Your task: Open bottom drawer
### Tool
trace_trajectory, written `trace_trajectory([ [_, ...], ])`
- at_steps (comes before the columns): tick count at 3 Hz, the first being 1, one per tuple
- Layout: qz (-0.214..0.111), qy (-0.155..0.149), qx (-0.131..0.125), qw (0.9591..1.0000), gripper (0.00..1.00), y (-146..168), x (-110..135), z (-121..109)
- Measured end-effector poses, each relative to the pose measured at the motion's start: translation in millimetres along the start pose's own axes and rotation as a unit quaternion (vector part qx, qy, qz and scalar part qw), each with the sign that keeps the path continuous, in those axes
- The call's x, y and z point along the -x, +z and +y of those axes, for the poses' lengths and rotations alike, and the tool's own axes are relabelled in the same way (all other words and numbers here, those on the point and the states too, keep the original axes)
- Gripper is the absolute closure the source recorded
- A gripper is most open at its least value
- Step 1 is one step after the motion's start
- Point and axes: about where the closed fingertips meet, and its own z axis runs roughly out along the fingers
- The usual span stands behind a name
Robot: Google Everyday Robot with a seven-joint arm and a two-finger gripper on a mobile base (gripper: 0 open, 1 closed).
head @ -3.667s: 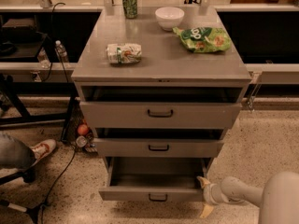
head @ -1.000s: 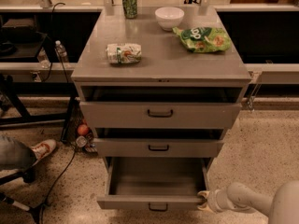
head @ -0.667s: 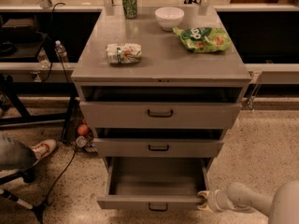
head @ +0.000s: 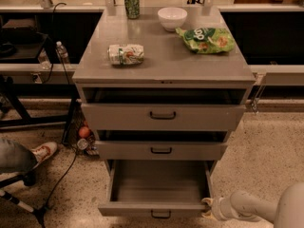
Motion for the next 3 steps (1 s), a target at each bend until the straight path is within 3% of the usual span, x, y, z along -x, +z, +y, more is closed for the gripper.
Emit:
trace_trajectory([
  [2,0.0,0.0,0.0,1.0,1.0,0,0,0],
  [3,0.002,0.01,0.001,0.9999,1.0,0,-5,16],
])
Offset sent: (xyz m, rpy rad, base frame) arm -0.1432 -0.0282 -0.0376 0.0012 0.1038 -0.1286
